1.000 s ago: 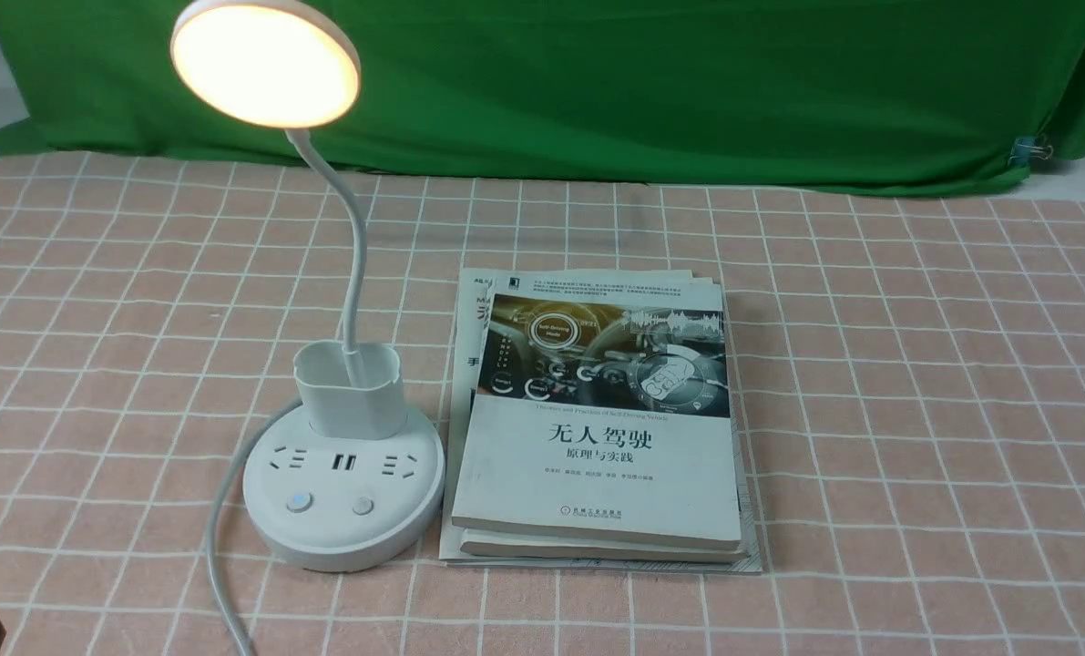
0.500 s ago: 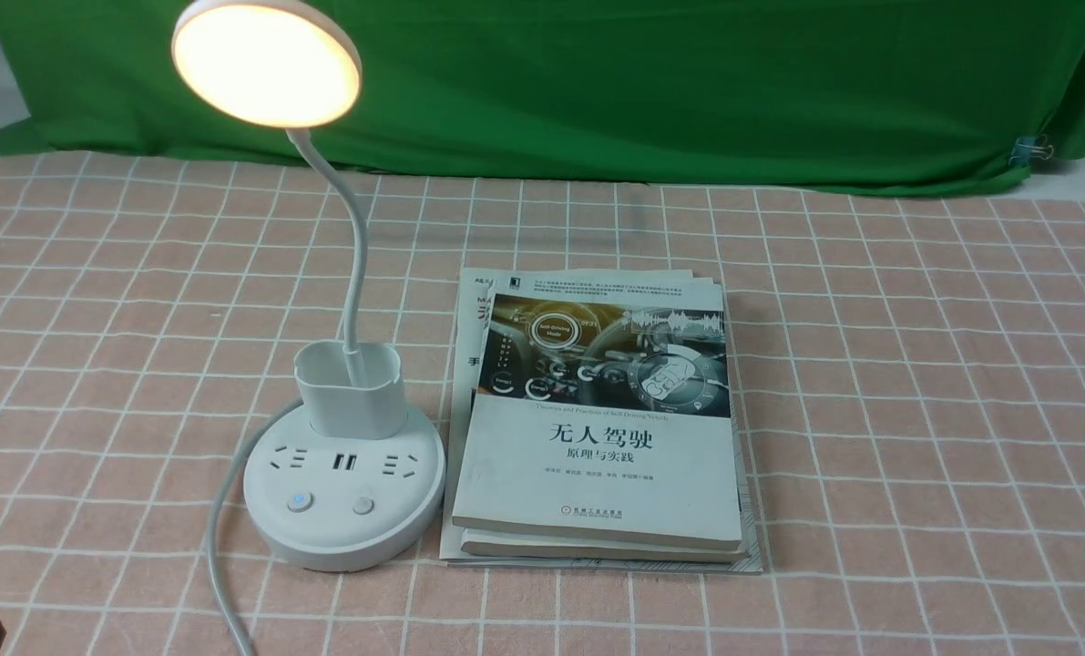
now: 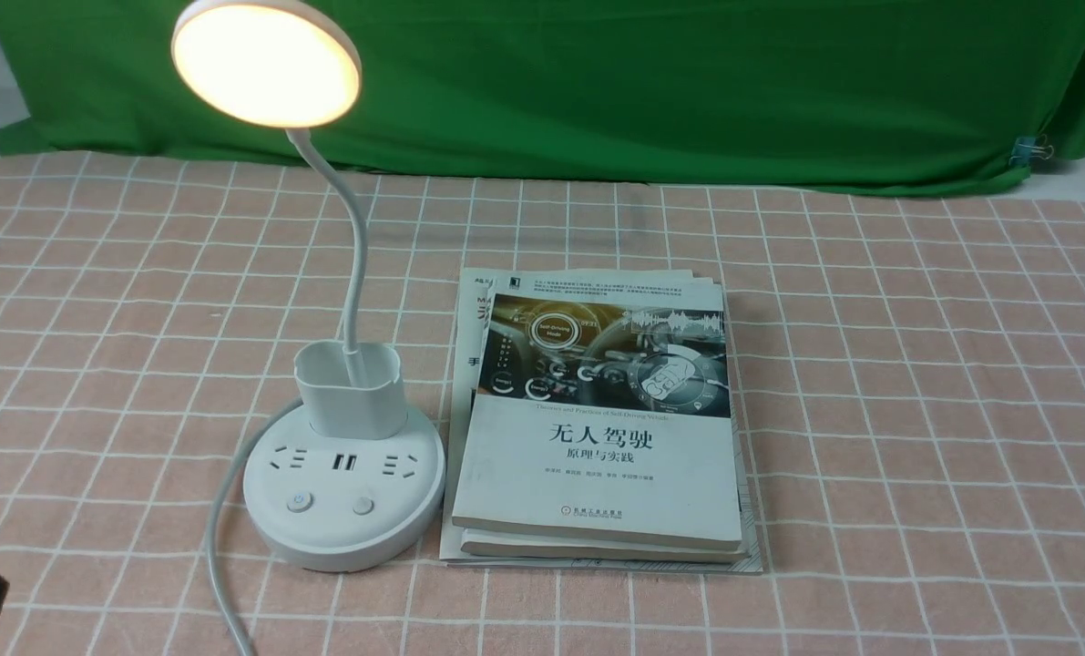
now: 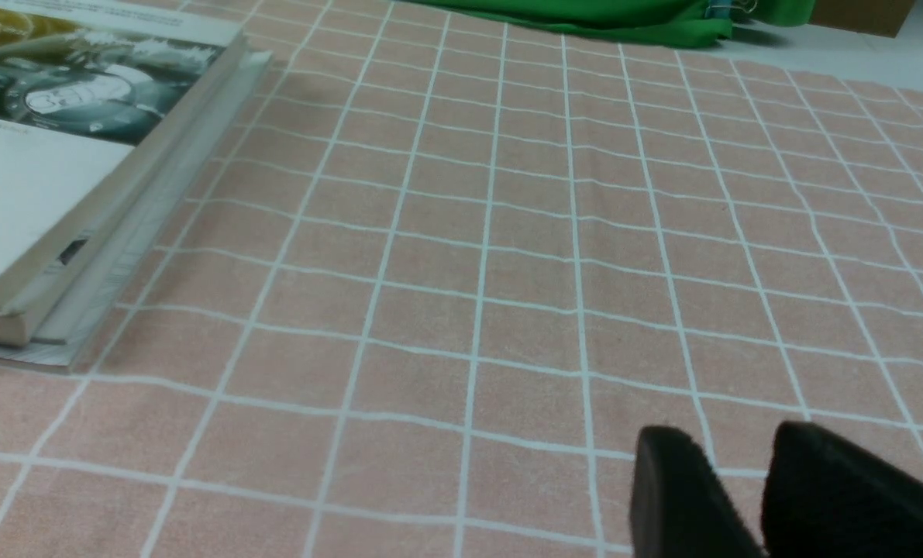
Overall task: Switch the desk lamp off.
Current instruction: Use the left arm to press the button switch on the lamp holder
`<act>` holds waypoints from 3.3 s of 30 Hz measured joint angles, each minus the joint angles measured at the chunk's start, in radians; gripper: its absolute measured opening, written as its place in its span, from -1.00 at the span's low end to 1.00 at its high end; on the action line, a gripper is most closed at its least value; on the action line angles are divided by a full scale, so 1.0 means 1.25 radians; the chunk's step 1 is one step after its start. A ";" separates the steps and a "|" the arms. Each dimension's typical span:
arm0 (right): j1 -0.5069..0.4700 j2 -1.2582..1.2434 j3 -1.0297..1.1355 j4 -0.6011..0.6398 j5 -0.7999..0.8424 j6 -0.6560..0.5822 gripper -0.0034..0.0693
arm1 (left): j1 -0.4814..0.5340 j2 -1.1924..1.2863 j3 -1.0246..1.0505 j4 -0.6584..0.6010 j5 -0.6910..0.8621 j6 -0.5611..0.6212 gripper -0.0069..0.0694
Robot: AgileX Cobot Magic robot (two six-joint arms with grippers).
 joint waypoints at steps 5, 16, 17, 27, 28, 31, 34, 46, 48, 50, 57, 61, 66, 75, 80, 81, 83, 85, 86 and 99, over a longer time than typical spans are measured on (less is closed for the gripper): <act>0.000 0.000 0.000 0.000 0.000 0.000 -0.25 | 0.000 0.000 0.000 -0.203 -0.133 -0.037 -0.80; 0.000 0.000 0.000 0.000 0.000 0.000 -0.25 | 0.000 0.199 -0.240 -0.115 0.153 -0.033 -0.80; 0.000 0.000 0.000 0.000 0.000 0.000 -0.25 | 0.000 0.242 -0.279 -0.097 0.212 -0.020 -0.80; 0.000 0.000 0.000 0.000 0.000 0.000 -0.25 | -0.020 0.746 -0.591 -0.039 0.569 0.163 -0.80; 0.000 0.000 0.000 0.000 0.000 0.000 -0.25 | -0.051 0.802 -0.609 -0.030 0.561 0.170 -0.80; 0.000 0.000 0.000 0.000 0.000 0.000 -0.25 | -0.102 0.881 -0.632 -0.013 0.563 0.169 -0.80; 0.000 0.000 0.000 0.000 0.000 0.000 -0.25 | -0.192 1.012 -0.681 0.009 0.614 0.150 -0.80; 0.000 0.000 0.000 0.000 0.000 0.000 -0.25 | -0.384 1.304 -0.888 0.154 0.646 0.065 -0.80; 0.000 0.000 0.000 0.000 0.000 0.000 -0.25 | -0.386 1.327 -0.922 0.171 0.651 0.056 -0.80; 0.000 0.000 0.000 0.000 0.000 0.000 -0.25 | -0.386 1.346 -0.952 0.186 0.659 0.051 -0.80; 0.000 0.000 0.000 0.000 0.000 0.000 -0.25 | -0.386 1.421 -1.012 0.206 0.670 0.047 -0.80; 0.000 0.000 0.000 0.000 0.000 0.000 -0.25 | -0.382 1.448 -1.013 0.209 0.661 0.047 -0.80; 0.000 0.000 0.000 0.000 0.000 0.000 -0.25 | -0.367 1.482 -1.018 0.218 0.654 0.043 -0.80; 0.000 0.000 0.000 0.000 0.000 0.000 -0.25 | -0.367 1.476 -1.021 0.219 0.663 0.040 -0.80; 0.000 0.000 0.000 0.001 0.000 0.000 -0.25 | -0.367 1.416 -1.021 0.222 0.667 0.025 -0.80; 0.000 0.000 0.000 0.001 0.000 0.000 -0.25 | -0.367 1.403 -1.021 0.222 0.668 0.025 -0.80; 0.000 0.000 0.000 0.001 0.000 0.000 -0.25 | -0.367 1.399 -1.021 0.222 0.668 0.025 -0.80; 0.000 0.000 0.000 0.001 0.000 0.000 -0.25 | -0.367 1.406 -1.021 0.223 0.667 0.023 -0.80; 0.000 0.000 0.000 0.001 0.000 0.000 -0.25 | -0.367 1.409 -1.021 0.223 0.666 0.023 -0.80; 0.000 0.000 0.000 0.001 0.000 0.000 -0.25 | -0.367 1.478 -1.021 0.242 0.666 0.016 -0.80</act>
